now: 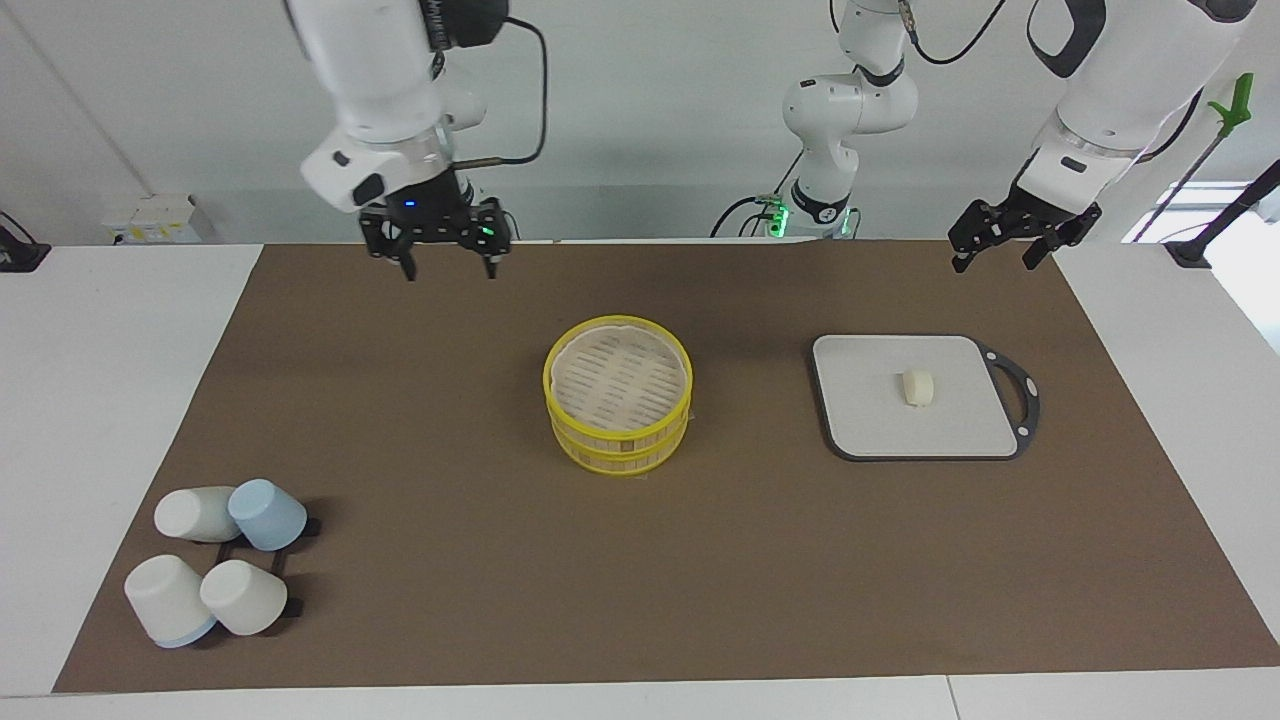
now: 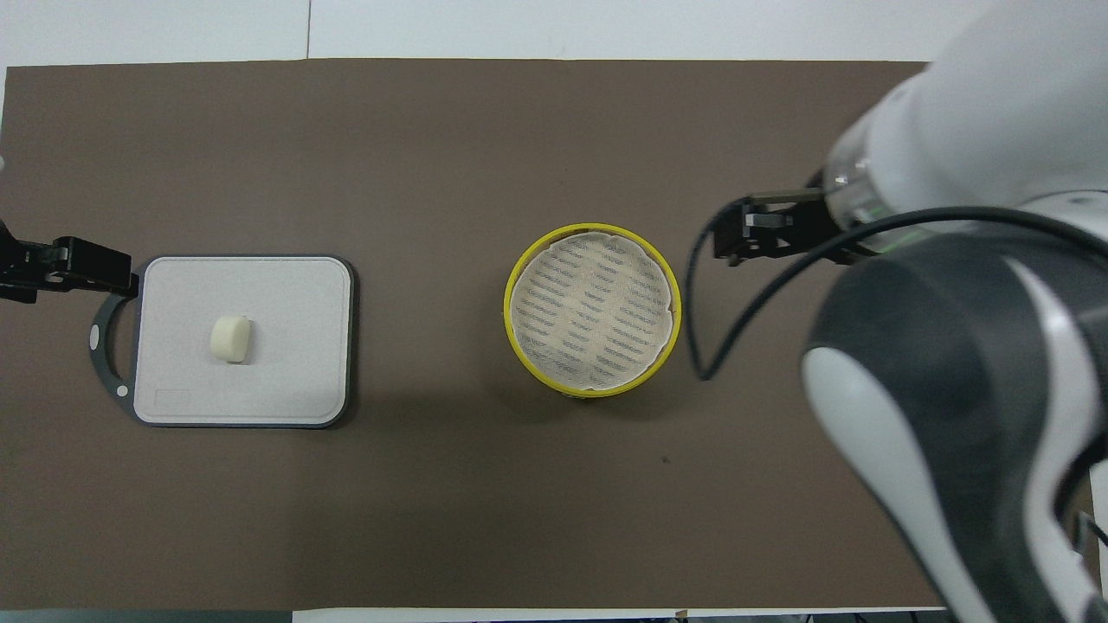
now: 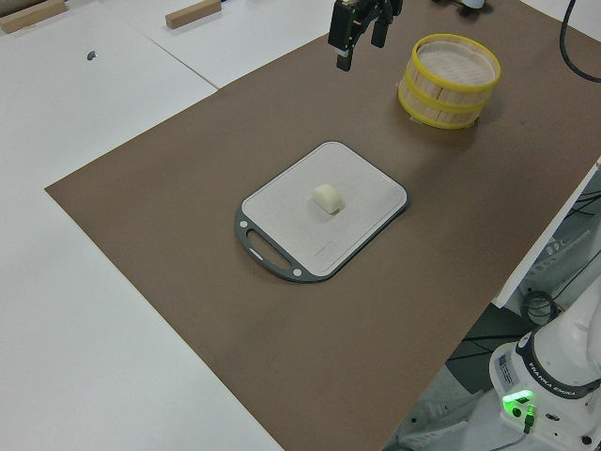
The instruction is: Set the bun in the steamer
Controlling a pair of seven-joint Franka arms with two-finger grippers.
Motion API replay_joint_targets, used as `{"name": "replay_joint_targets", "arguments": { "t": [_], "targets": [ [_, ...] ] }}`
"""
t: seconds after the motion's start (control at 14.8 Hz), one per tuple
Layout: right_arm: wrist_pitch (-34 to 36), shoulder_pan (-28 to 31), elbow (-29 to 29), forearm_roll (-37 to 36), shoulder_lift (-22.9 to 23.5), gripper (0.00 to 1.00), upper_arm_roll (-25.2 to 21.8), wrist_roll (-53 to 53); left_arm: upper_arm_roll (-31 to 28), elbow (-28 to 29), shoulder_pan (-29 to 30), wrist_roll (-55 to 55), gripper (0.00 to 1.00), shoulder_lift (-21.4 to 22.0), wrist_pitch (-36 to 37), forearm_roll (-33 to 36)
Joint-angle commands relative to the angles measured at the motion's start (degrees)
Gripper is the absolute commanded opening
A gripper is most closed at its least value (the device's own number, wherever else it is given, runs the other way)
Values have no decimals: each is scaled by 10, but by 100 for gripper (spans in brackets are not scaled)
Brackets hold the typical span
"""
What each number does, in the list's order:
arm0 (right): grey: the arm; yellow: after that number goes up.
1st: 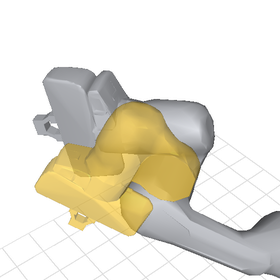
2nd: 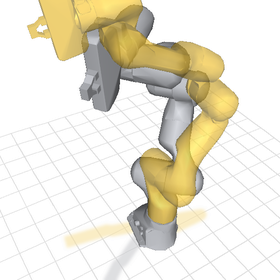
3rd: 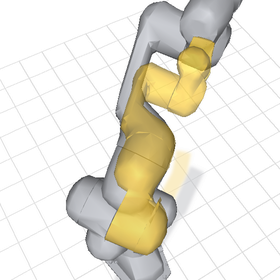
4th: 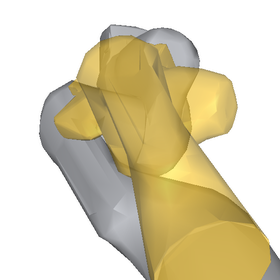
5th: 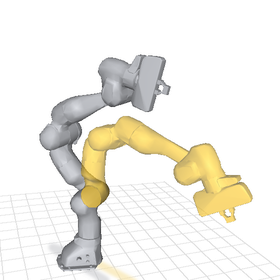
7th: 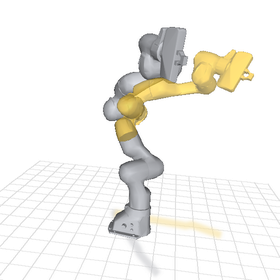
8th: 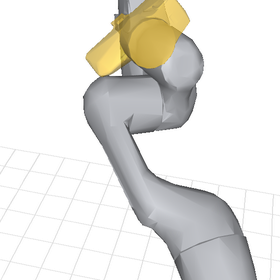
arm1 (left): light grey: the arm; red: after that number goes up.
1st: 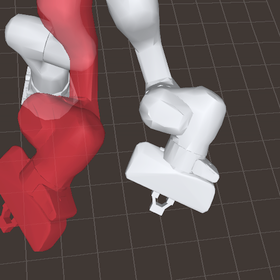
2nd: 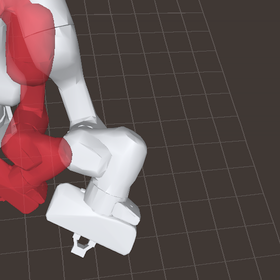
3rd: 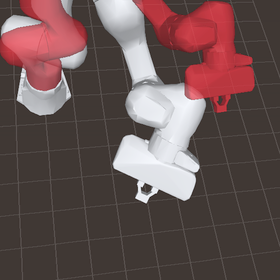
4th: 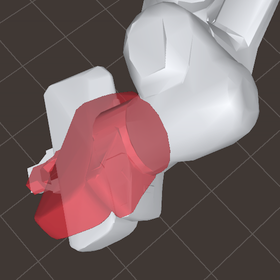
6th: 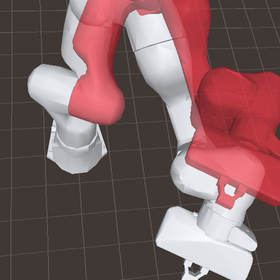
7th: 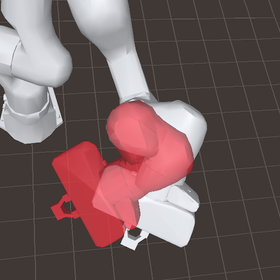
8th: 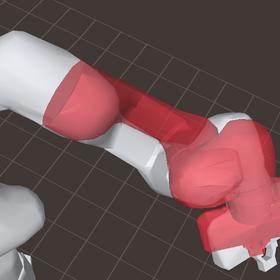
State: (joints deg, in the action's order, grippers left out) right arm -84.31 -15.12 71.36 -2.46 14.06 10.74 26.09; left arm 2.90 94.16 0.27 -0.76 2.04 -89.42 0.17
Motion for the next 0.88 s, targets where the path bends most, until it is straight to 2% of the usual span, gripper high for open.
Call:
{"name": "replay_joint_targets", "arguments": {
  "t": [0.0,0.13,0.2,0.4,0.61,0.67,0.81],
  "targets": [
    [-1,-94,-156,-25,149,100,0,122,-7,149,4,31,100,53,-112,-4],
    [-73,-153,-117,-57,156,100,1,175,-8,245,21,63,100,58,-208,-4],
    [-94,-156,-85,-67,153,100,2,175,-8,273,24,72,100,50,-242,-4],
    [-183,-161,46,-68,113,100,3,184,-9,372,25,88,100,16,-403,-4],
    [-303,-157,186,-62,72,100,3,197,-8,398,24,95,100,-26,-471,-3],
    [-330,-159,211,-62,70,100,3,202,-8,405,24,100,100,-31,-488,-3],
    [-346,-172,224,-62,75,100,3,206,-9,421,25,106,100,-36,-522,-3]
  ]
}}
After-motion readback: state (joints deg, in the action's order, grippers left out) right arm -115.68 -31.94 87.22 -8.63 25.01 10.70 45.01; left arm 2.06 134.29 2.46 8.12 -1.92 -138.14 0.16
